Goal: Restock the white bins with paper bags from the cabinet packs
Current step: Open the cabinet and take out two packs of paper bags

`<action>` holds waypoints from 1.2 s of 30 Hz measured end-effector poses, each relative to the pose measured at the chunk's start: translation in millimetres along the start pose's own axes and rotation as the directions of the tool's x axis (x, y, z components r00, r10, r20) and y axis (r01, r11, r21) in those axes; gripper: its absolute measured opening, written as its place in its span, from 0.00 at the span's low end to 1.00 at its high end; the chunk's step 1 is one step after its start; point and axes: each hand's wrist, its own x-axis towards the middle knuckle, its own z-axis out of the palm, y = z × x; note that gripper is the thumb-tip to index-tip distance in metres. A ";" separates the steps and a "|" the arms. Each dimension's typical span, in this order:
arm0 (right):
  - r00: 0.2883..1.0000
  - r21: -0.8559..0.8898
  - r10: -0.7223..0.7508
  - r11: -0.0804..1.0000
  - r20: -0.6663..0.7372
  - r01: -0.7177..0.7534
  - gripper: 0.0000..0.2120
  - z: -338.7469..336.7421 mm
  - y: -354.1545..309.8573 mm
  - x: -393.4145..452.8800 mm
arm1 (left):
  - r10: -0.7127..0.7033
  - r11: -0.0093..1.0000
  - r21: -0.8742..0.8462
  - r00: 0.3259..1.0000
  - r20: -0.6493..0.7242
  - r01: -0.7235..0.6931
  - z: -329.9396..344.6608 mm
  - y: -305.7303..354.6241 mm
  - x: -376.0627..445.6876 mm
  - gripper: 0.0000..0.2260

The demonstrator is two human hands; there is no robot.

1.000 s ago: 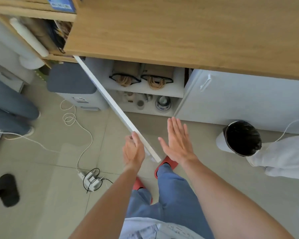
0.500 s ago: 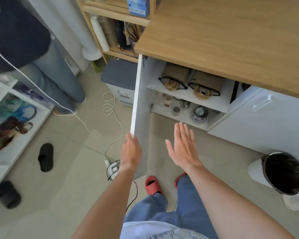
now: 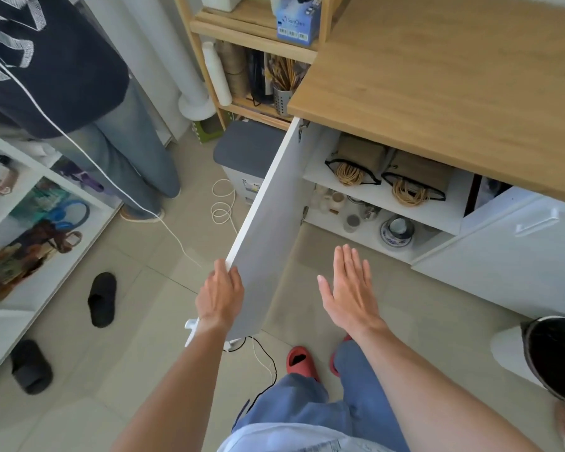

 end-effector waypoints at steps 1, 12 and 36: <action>1.000 0.002 0.006 1.000 0.003 -0.006 0.34 -0.5 1.2 2.4 | 0.005 1.000 0.007 0.999 -0.045 -0.004 1.6 2.0 1.2 0.10; 0.991 -0.041 0.123 0.992 0.056 -0.121 0.33 10.0 66.0 76.4 | 0.527 0.849 0.069 0.847 -0.064 -0.523 89.8 130.6 56.4 0.23; 0.838 0.321 0.528 0.824 -0.137 -0.467 0.44 68.6 193.4 494.9 | 0.453 0.891 -0.172 0.837 0.305 -0.420 284.0 358.1 393.2 0.32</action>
